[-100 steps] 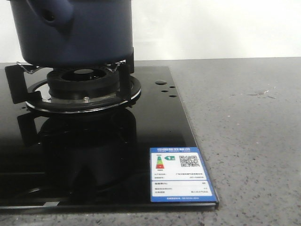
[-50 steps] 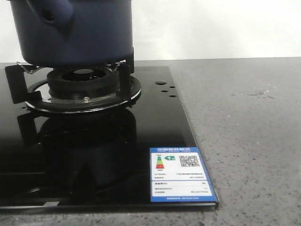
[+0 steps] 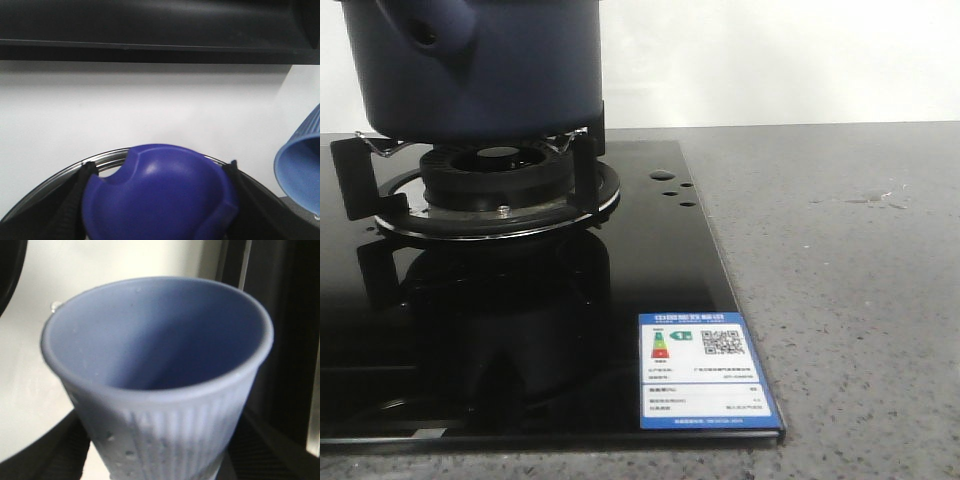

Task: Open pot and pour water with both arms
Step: 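Tilt the cup with the right gripper to pour water into the pot, then turn the cup upright and carry it back toward the counter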

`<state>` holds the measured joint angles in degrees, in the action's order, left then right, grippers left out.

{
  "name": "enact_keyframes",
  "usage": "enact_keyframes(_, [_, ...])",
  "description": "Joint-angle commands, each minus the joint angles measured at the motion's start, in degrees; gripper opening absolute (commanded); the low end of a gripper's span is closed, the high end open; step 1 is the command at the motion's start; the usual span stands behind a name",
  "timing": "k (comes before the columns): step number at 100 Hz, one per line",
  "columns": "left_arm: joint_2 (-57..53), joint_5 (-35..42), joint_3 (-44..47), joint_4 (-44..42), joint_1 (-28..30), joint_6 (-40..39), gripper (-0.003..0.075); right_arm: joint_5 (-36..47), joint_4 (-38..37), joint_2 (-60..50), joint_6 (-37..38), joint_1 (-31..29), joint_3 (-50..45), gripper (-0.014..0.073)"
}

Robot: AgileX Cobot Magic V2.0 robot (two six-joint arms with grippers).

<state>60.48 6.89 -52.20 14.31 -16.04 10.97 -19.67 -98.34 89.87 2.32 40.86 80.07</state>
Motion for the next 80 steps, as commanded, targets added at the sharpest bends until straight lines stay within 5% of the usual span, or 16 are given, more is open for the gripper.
enact_keyframes(1, [-1.4, 6.2, -2.2, -0.2, 0.1, 0.0, 0.0372, -3.8, -1.4, -2.4, 6.2, 0.0, 2.3, 0.0270])
enact_keyframes(22, [-1.4, 6.2, -2.2, -0.2, 0.1, 0.0, 0.0372, -9.6, -0.4, -4.8, 25.9, -1.4, 2.3, 0.0270])
enact_keyframes(44, [-1.4, 6.2, -2.2, -0.2, 0.1, 0.0, 0.0372, -8.9, 8.3, -11.1, 47.2, -8.6, 2.0, 0.0270])
enact_keyframes(80, [-1.4, 6.2, -2.2, -0.2, 0.1, 0.0, 0.0372, 10.6, 8.8, -24.1, 69.0, -27.0, -15.3, 0.0270])
